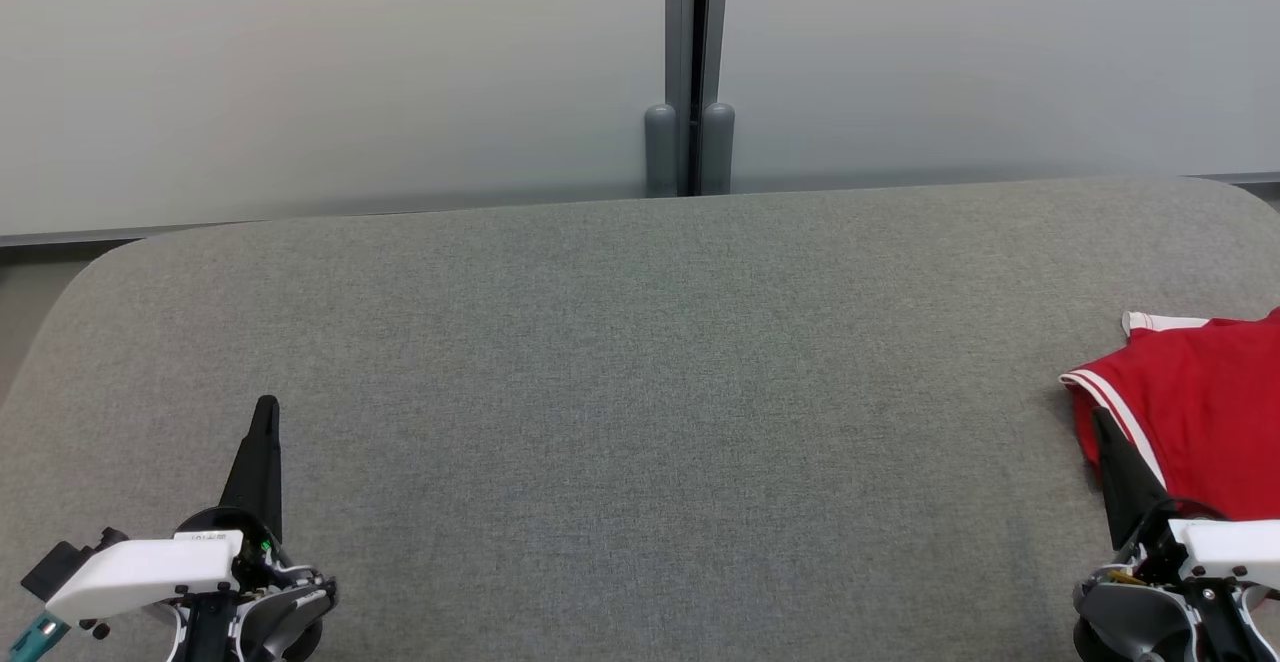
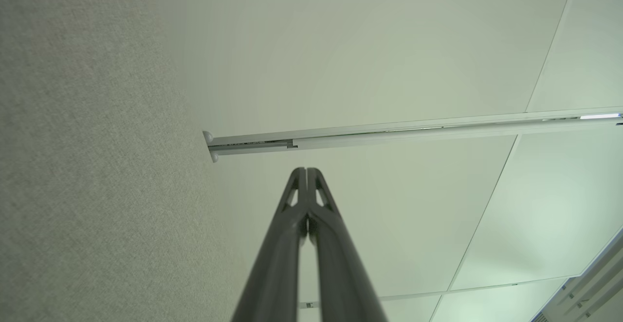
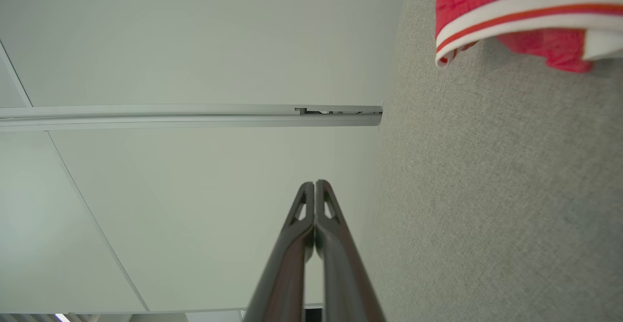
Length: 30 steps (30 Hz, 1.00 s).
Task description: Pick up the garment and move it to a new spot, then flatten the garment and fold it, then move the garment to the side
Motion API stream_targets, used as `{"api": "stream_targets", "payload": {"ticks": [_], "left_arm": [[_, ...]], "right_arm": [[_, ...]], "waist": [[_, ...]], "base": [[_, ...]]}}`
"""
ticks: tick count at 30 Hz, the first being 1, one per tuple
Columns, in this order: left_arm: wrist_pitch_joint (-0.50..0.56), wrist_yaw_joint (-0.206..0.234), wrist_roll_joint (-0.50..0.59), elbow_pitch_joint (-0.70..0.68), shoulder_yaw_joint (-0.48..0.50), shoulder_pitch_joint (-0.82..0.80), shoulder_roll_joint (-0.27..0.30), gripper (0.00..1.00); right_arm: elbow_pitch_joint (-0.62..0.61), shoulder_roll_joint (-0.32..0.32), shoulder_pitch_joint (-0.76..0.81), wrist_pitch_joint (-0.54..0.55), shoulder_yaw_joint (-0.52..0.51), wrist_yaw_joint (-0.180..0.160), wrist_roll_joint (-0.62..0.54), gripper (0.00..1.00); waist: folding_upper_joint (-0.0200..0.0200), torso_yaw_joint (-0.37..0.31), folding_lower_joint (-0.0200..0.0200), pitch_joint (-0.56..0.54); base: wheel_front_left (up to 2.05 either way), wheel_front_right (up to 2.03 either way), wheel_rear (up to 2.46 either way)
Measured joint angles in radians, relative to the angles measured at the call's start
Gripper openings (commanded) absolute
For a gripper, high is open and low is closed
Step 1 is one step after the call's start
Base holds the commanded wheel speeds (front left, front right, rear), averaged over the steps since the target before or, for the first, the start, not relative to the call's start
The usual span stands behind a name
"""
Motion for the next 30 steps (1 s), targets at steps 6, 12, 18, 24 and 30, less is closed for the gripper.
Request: {"api": "stream_targets", "payload": {"ticks": [6,12,18,24,30], "left_arm": [[0.000,0.000,0.000,0.000,0.000,0.000,0.000,0.00],[0.000,0.000,0.000,0.000,0.000,0.000,0.000,0.00],[0.000,0.000,0.000,0.000,0.000,0.000,0.000,0.00],[0.000,0.000,0.000,0.000,0.000,0.000,0.000,0.00],[0.000,0.000,0.000,0.000,0.000,0.000,0.000,0.00]], "right_arm": [[0.000,0.000,0.000,0.000,0.000,0.000,0.000,0.00],[0.000,0.000,0.000,0.000,0.000,0.000,0.000,0.00],[0.000,0.000,0.000,0.000,0.000,0.000,0.000,0.00],[0.000,0.000,0.000,0.000,0.000,0.000,0.000,0.00],[0.000,0.000,0.000,0.000,0.000,0.000,0.000,0.00]], "waist": [[0.0000,0.000,0.0000,0.000],[0.0000,0.000,0.0000,0.000],[0.0000,0.000,0.0000,0.000],[0.0000,0.000,0.0000,0.000],[0.0000,0.000,0.0000,0.000]], "base": [[0.00,0.00,0.00],[0.00,0.00,0.00],[0.00,0.00,0.00],[0.00,0.00,0.00],[0.00,0.00,0.00]]}}
